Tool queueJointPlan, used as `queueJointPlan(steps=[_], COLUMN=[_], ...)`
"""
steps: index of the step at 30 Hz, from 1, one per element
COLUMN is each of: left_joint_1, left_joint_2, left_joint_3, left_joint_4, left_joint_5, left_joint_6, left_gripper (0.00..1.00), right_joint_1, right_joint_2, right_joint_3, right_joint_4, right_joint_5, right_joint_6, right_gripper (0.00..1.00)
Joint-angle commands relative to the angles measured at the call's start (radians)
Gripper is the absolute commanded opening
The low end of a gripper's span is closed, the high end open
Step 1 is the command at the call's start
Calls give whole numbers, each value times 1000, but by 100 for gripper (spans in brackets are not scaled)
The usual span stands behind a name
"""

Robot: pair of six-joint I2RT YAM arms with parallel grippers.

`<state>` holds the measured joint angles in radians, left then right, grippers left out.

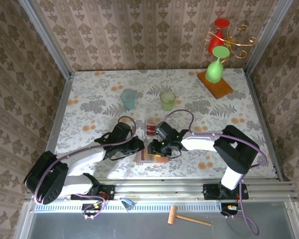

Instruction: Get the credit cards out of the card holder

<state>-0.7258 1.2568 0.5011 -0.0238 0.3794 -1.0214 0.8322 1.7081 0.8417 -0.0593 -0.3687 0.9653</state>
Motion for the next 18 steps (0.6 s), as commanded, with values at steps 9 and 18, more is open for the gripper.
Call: queueJointPlan(steps=[9,18], left_joint_1=[-12,-19], left_joint_2=[36,41], left_joint_3=[14,22], left_joint_4=[5,-36], left_joint_5=[3,-22], left_joint_6=[-12,3], left_gripper=[18,21], right_joint_1=[-10,-9], right_joint_2=[-27,-31], right_joint_3=[-27,-32], right_joint_4=[15,18], right_joint_5=[-17,-18], right_joint_6=[25,27], right_gripper=[36,35])
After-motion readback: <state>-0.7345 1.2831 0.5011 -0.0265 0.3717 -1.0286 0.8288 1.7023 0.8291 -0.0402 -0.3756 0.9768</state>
